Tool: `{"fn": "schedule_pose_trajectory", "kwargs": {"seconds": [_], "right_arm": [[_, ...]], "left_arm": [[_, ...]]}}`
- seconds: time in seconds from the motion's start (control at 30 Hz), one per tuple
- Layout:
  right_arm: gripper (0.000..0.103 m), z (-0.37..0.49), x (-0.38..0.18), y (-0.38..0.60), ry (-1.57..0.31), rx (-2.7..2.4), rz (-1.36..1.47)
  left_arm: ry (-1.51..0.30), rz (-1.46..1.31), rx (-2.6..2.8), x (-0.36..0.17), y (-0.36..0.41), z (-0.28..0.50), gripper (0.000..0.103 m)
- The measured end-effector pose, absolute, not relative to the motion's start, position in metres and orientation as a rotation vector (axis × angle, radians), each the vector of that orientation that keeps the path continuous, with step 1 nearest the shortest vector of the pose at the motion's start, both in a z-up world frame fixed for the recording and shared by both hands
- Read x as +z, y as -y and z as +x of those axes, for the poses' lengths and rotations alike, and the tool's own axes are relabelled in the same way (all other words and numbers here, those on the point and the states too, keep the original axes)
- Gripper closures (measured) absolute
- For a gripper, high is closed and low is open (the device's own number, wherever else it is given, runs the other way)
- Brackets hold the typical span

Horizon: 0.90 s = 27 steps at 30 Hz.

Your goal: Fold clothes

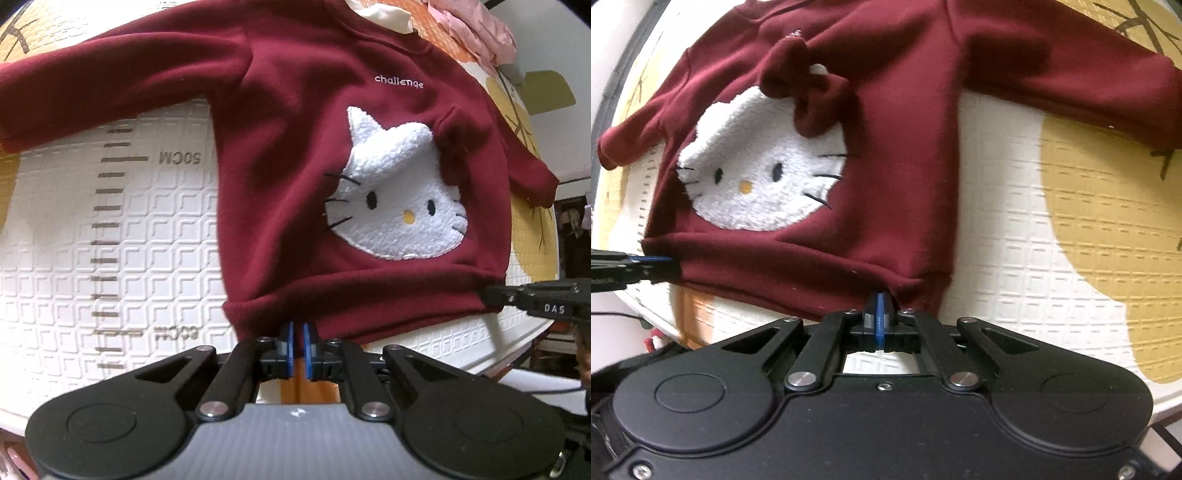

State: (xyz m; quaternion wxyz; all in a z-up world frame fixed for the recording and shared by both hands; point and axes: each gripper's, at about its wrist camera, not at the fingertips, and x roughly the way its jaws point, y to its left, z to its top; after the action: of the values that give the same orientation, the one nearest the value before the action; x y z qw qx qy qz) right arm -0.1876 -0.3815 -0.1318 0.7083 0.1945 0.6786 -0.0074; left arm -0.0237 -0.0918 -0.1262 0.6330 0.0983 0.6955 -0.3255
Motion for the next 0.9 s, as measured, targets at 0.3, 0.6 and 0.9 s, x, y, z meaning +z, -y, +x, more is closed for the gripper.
{"fn": "schedule_pose_trajectory", "kwargs": {"seconds": [0.3,0.6,0.9], "right_arm": [[0.102,-0.168,-0.09,0.373,-1.414,0.014,0.37],[0.102,-0.119,-0.064,0.353,-1.297,0.068,0.368],[0.102,-0.079,-0.092,0.328,-1.291,0.074,0.429]], "left_arm": [[-1.455,0.159,-0.789,-0.085,0.091,-0.005,0.091],[-1.299,0.059,-0.774,-0.068,0.109,0.039,0.092],[-1.333,0.001,-0.751,-0.109,0.145,0.076,0.093]]}}
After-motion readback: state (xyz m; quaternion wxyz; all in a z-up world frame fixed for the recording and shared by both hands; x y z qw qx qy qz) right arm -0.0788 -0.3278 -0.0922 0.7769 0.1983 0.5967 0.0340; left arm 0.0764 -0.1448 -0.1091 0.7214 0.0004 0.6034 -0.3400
